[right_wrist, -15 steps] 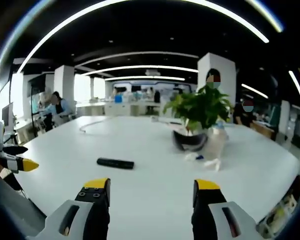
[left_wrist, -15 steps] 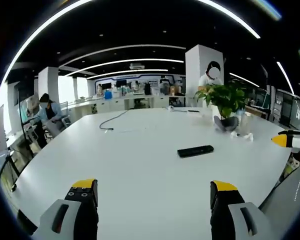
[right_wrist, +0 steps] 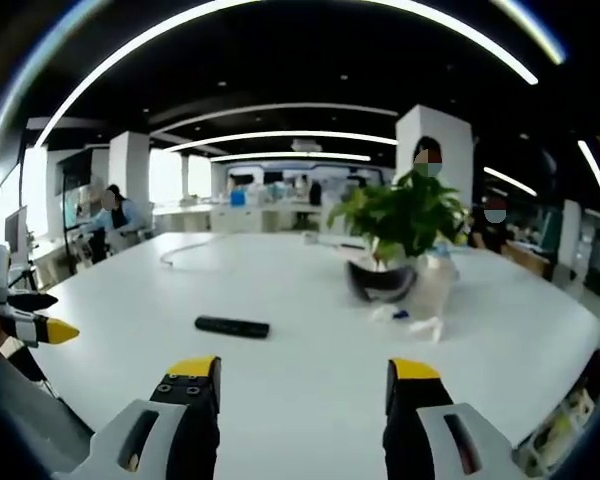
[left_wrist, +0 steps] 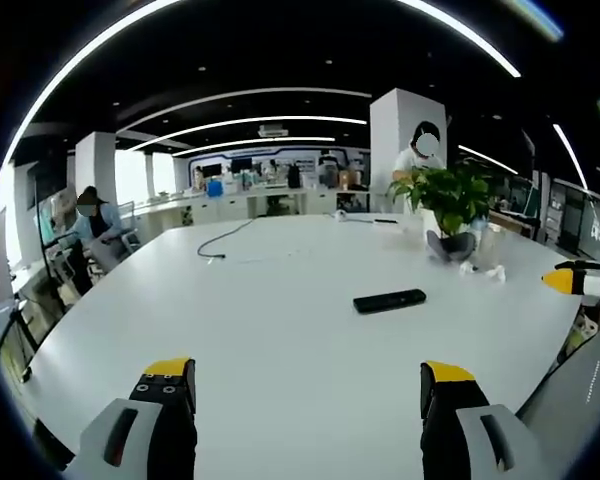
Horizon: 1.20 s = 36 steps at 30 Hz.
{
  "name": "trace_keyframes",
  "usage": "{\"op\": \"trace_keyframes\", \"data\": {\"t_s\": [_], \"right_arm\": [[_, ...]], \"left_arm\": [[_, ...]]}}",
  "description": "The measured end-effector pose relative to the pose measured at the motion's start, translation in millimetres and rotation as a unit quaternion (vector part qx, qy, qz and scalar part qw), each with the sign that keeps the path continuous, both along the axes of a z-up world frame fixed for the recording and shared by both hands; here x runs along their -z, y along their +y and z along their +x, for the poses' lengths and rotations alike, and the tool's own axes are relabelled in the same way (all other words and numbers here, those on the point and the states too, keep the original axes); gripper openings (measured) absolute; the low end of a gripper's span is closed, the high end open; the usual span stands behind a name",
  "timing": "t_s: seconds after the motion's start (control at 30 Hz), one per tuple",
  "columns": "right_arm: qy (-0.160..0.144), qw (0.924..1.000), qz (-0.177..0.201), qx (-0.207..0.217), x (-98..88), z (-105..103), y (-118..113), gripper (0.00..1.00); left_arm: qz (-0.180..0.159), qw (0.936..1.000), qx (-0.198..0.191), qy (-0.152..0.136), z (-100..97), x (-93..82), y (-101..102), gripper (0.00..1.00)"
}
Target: Press the specified remote control buttons in sequence, fully releasing each button before pressing the next.
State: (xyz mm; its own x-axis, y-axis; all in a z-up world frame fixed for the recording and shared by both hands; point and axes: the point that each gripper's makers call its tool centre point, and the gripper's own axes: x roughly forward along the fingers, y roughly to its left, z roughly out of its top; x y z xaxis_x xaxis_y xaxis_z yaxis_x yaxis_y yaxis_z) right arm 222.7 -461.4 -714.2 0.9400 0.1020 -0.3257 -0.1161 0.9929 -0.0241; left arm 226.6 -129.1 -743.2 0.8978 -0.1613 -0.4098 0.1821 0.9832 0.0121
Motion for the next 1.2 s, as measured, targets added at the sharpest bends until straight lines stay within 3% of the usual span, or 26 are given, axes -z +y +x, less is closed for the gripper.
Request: {"op": "trace_keyframes", "data": {"t_s": [0.53, 1.2], "right_arm": [[-0.01, 0.9998, 0.014, -0.012, -3.0, -0.2, 5.4, 0.75], [-0.002, 0.9997, 0.01, -0.021, -1.0, -0.4, 9.0, 0.74]], "left_arm": [[0.002, 1.0, 0.003, 0.002, -0.8, 1.0, -1.0, 0.96], [0.007, 0.9999, 0.009, 0.009, -1.0, 2.9, -3.2, 0.96]]}}
